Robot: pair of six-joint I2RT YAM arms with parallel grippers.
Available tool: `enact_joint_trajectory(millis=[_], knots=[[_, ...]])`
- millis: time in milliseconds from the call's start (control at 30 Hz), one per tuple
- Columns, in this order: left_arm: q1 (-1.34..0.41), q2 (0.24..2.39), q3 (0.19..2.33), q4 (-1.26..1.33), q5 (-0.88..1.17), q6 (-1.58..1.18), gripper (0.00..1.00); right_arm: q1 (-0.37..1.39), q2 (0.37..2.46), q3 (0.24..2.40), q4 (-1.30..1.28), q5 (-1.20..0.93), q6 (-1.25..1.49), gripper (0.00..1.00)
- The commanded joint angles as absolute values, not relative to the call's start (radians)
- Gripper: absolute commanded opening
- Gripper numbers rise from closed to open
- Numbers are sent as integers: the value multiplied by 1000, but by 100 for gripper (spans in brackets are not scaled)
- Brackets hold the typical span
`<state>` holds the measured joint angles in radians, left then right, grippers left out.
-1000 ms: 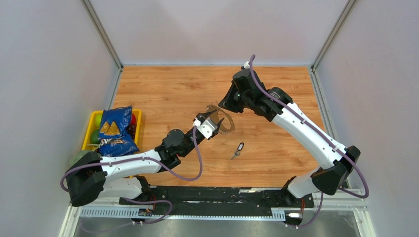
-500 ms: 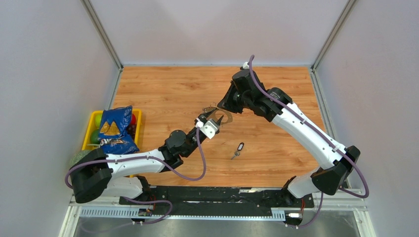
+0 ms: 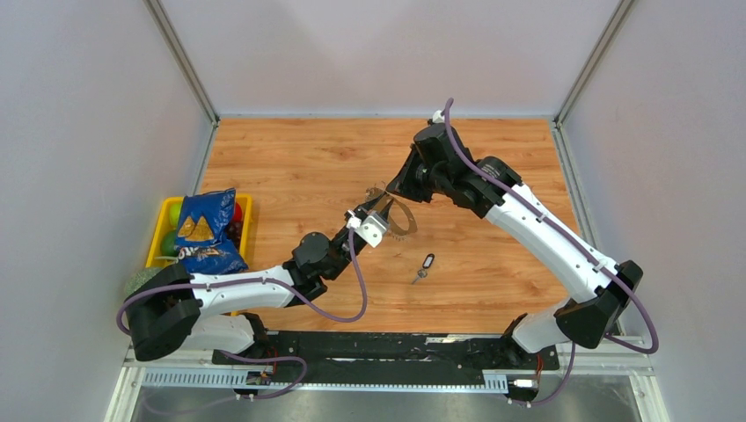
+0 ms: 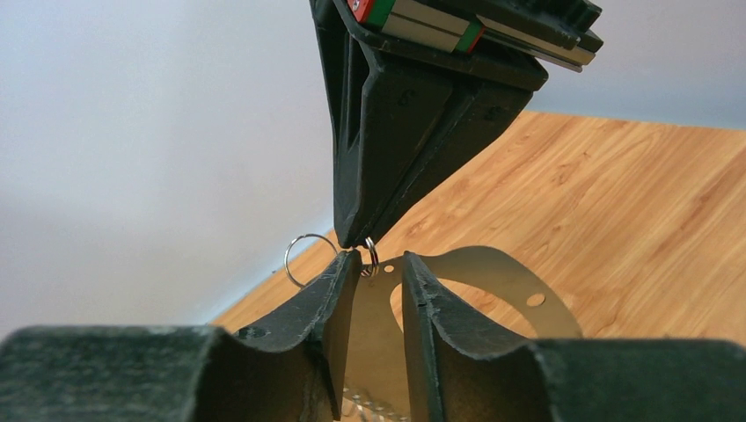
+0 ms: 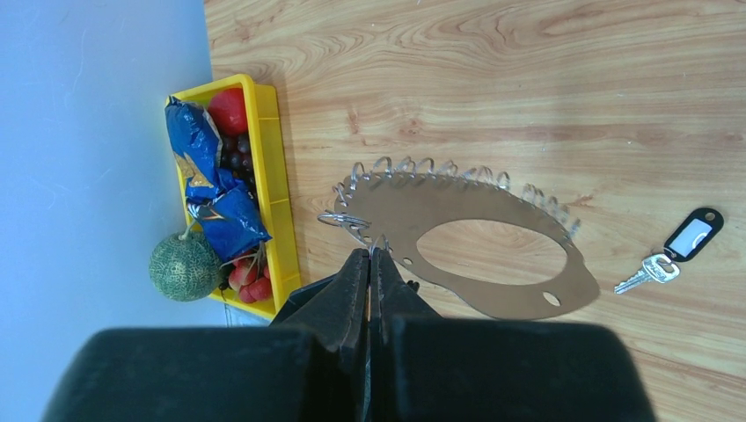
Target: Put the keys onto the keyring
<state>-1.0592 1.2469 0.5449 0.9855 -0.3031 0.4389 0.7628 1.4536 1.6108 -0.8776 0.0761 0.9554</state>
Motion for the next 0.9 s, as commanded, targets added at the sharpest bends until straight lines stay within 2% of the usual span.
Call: enact_joint_trajectory(millis=[0,133,233,300,500,733,800,867], knots=[[-1065,1259,567,1042,-302,462,30,770,1404,1622,-824,58,978,0],[-1066,1266,573,1044,-306,464,20,771,1399,1622,-823,54,980,0],[-1066,1271,574,1054,-320,469,4,773,1397,1618,-822,47,980,0],[-1066,1272,572,1072,-334,473,1,773,1391,1612,-823,47,982,0],[-1066,1236,565,1079,-351,466,0,773,1352,1579,-822,53,968,0],[-1066,1143,556,965,-314,415,0,773,1316,1557,-822,36,914,0],[-1066,1097,563,907,-285,394,0,773,1300,1560,-823,40,882,13],[-1066,1060,567,852,-254,376,0,773,1279,1557,-823,49,851,22]])
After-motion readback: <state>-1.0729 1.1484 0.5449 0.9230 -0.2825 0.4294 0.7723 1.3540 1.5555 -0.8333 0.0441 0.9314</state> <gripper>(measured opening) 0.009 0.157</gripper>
